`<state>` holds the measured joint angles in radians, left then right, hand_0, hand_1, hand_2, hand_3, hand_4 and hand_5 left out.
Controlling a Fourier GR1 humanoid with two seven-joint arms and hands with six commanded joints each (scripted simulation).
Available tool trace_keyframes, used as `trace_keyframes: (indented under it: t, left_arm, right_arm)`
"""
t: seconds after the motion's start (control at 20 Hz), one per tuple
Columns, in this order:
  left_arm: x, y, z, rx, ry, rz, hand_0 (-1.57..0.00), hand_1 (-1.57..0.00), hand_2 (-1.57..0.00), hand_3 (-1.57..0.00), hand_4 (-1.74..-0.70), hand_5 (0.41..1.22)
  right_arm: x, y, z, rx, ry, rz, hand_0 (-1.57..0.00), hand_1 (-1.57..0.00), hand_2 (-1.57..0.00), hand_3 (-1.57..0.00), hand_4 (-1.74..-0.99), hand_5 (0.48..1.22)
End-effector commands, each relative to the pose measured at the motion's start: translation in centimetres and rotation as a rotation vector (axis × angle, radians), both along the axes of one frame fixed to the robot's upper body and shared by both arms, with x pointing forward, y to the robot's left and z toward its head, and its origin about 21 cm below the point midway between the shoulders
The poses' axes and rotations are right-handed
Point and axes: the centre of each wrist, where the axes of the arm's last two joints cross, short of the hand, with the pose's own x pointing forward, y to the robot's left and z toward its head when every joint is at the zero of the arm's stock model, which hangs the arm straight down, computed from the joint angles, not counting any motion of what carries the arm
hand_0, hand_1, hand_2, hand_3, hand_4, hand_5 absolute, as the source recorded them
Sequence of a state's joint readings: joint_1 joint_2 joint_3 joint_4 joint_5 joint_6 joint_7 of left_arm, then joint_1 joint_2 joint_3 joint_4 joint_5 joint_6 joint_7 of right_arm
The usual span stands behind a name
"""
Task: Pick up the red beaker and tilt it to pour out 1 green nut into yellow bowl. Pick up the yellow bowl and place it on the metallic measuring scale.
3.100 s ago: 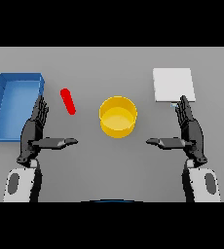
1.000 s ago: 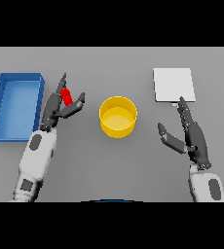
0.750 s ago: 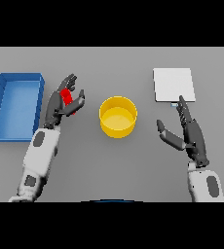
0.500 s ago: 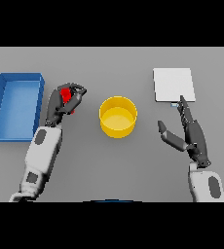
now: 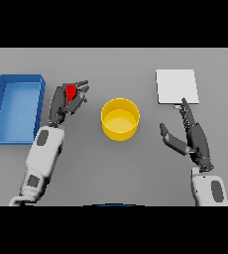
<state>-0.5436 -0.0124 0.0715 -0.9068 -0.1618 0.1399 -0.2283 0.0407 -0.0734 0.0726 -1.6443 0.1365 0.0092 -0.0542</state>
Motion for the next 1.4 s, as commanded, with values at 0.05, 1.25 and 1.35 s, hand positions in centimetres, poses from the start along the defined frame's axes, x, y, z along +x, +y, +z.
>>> trace_keyframes:
  t: [0.05, 1.25, 1.35]
  left_arm:
    - [0.1, 0.2, 0.7, 0.0, -0.007, 0.004, -1.54, -1.54, -1.54, -1.52, -1.5, 1.209]
    - [2.2, -3.5, 11.2, 1.13, -0.152, -0.367, -1.57, -1.57, -1.57, -1.57, -1.73, 1.19]
    - [2.3, -4.5, 12.0, 1.241, -0.141, -0.423, -1.57, -1.57, -1.57, -1.57, -1.68, 1.201]
  right_arm:
    - [0.0, 0.1, 0.0, -0.006, 0.001, -0.009, 0.0, 0.0, 0.0, 0.0, -1.294, 0.659]
    - [-0.4, 0.3, 0.1, -0.041, 0.007, 0.001, 0.0, 0.0, 0.0, 0.0, -1.29, 0.695]
    - [-0.3, 0.6, 0.5, -0.029, -0.004, 0.004, 0.0, 0.0, 0.0, 0.0, -1.293, 0.69]
